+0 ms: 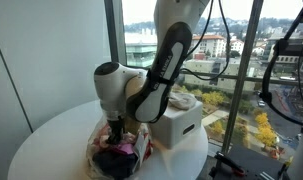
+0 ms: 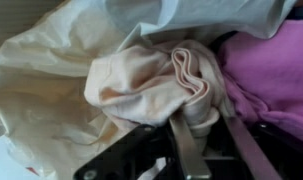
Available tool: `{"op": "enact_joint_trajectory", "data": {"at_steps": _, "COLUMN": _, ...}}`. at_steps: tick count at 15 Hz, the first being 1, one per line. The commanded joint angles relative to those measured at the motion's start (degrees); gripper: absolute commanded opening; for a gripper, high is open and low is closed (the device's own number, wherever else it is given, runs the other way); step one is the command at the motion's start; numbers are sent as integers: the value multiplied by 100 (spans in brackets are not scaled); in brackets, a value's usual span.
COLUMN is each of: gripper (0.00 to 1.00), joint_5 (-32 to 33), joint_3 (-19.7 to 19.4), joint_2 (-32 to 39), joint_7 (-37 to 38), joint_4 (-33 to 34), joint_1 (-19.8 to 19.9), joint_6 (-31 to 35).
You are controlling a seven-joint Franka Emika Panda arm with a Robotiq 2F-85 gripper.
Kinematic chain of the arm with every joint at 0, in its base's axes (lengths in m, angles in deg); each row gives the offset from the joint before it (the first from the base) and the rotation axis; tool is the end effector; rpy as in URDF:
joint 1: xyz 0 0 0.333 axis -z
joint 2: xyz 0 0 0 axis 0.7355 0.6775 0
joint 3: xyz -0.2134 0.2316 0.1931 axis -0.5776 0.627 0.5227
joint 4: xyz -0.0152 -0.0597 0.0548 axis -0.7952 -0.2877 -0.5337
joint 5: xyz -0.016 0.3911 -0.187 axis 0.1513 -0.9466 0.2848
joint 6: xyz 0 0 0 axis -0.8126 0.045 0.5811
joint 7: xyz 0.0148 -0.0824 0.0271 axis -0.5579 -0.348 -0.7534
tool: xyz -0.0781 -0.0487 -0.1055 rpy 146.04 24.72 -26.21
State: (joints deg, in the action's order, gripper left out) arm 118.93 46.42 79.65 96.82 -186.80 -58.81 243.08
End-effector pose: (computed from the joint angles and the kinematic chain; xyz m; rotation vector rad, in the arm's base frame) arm 0.5502 0.2084 0.1867 2.7496 0.7833 0.3218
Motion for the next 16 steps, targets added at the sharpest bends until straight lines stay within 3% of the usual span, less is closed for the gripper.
{"op": "enact_joint_trajectory", "data": {"at_steps": 1, "gripper": 7, "joint_5": 303, "joint_3": -212, "joint_2": 560, "joint_7": 428, "joint_4": 289, "joint_1": -59, "joint_6": 382}}
{"op": "enact_joint_trajectory", "data": {"at_steps": 3, "gripper": 7, "joint_5": 395, "joint_3": -288, "joint_2": 545, "joint_7": 546, "joint_4": 321, "joint_1": -93, "joint_6": 381}}
{"op": "enact_joint_trajectory", "data": {"at_steps": 4, "gripper": 44, "joint_5": 391, "joint_3": -289, "joint_2": 459, "joint_7": 602, "joint_4": 266, "joint_1": -90, "joint_6": 410}}
{"op": "enact_joint_trajectory", "data": {"at_steps": 6, "gripper": 50, "joint_5": 284, "joint_3": -235, "joint_2": 202, "joint_7": 741, "joint_4": 68, "joint_1": -49, "joint_6": 453}}
{"op": "enact_joint_trajectory", "data": {"at_steps": 12, "gripper": 96, "joint_5": 168, "joint_3": -172, "joint_2": -695, "joint_7": 1303, "joint_4": -600, "joint_1": 66, "joint_6": 856}}
{"op": "enact_joint_trajectory", "data": {"at_steps": 16, "gripper": 100, "joint_5": 327, "joint_3": -185, "joint_2": -1402, "joint_7": 1706, "joint_4": -968, "joint_1": -16, "joint_6": 1198}}
